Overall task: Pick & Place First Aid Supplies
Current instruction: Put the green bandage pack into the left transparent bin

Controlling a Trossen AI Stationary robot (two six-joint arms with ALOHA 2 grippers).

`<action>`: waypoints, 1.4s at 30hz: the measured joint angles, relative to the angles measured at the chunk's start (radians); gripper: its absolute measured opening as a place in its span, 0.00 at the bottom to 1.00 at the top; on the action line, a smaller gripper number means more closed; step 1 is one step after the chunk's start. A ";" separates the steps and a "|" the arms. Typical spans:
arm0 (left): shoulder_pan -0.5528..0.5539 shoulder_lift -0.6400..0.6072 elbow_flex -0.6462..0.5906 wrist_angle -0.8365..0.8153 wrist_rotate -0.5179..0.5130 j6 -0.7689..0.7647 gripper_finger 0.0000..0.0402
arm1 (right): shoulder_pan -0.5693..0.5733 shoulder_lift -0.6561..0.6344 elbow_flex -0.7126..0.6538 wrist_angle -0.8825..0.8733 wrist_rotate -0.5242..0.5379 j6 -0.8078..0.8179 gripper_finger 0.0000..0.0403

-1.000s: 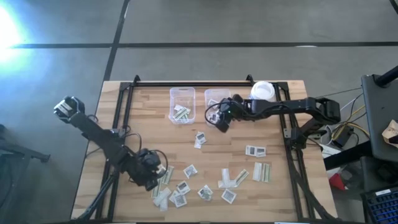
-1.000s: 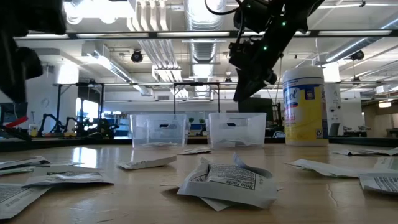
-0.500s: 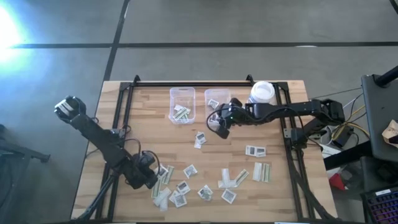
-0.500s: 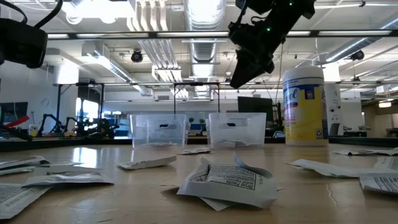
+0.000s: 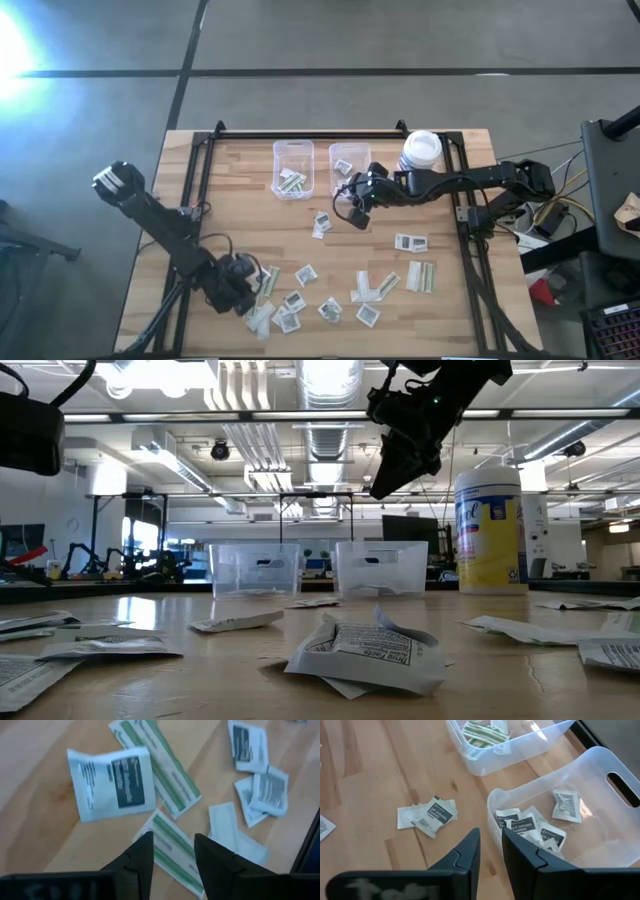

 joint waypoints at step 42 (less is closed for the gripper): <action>0.003 0.009 0.010 -0.057 -0.010 -0.086 0.43 | 0.000 0.001 -0.001 0.003 0.001 0.004 0.21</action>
